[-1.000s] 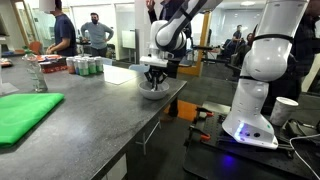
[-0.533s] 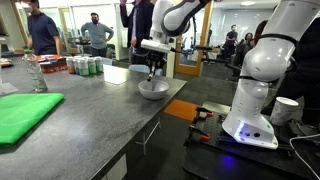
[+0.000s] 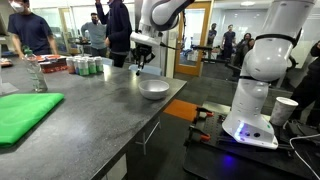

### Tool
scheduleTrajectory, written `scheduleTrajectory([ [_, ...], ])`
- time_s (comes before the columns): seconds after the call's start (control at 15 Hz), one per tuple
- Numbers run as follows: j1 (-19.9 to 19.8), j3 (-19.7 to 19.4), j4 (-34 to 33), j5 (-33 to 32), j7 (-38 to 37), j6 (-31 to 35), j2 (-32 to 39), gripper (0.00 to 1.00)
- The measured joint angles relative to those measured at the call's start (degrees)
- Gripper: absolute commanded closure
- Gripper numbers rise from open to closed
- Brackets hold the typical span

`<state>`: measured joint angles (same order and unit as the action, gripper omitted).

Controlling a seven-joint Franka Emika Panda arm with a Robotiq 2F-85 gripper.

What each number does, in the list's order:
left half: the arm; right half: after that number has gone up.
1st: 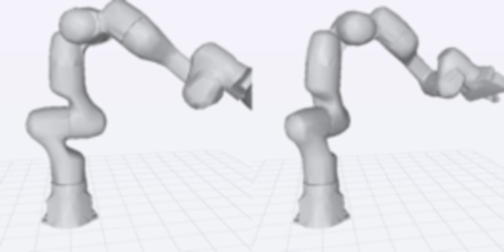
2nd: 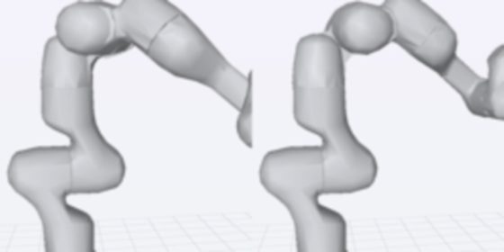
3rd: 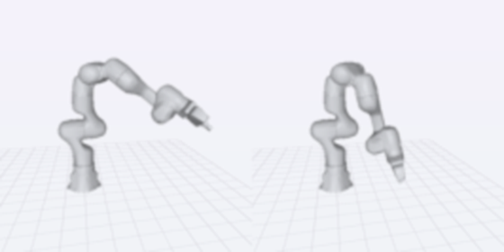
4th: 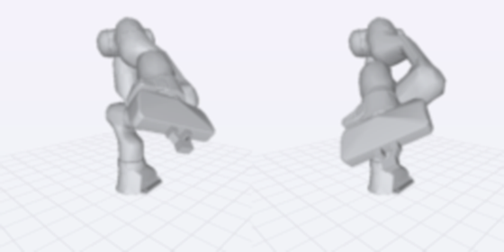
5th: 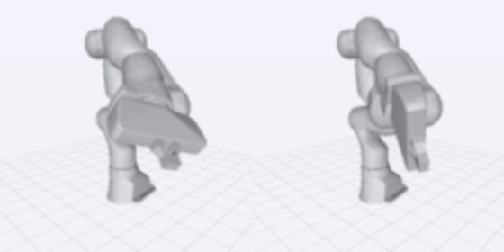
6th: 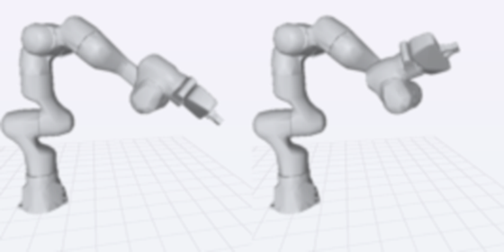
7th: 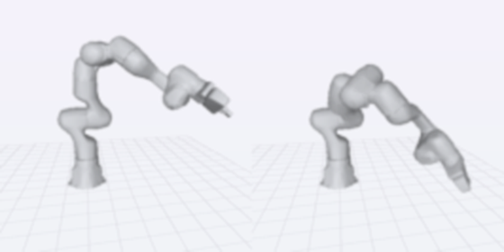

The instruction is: Remove the marker from the bowl

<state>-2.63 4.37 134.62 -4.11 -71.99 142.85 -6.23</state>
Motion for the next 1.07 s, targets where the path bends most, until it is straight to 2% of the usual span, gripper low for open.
scheduleTrajectory([
  [0.27,0.65,-0.09,-8.61,-0.19,8.08,0.18,10.15,0.95],
  [0.47,3.19,-0.16,-11.81,-2.19,14.10,0.76,15.09,0.95],
  [0.93,11.49,0.84,-11.36,-1.67,21.75,5.03,20.00,0.95],
  [1.07,12.63,2.06,-9.42,-0.20,26.97,7.22,19.90,0.95],
])
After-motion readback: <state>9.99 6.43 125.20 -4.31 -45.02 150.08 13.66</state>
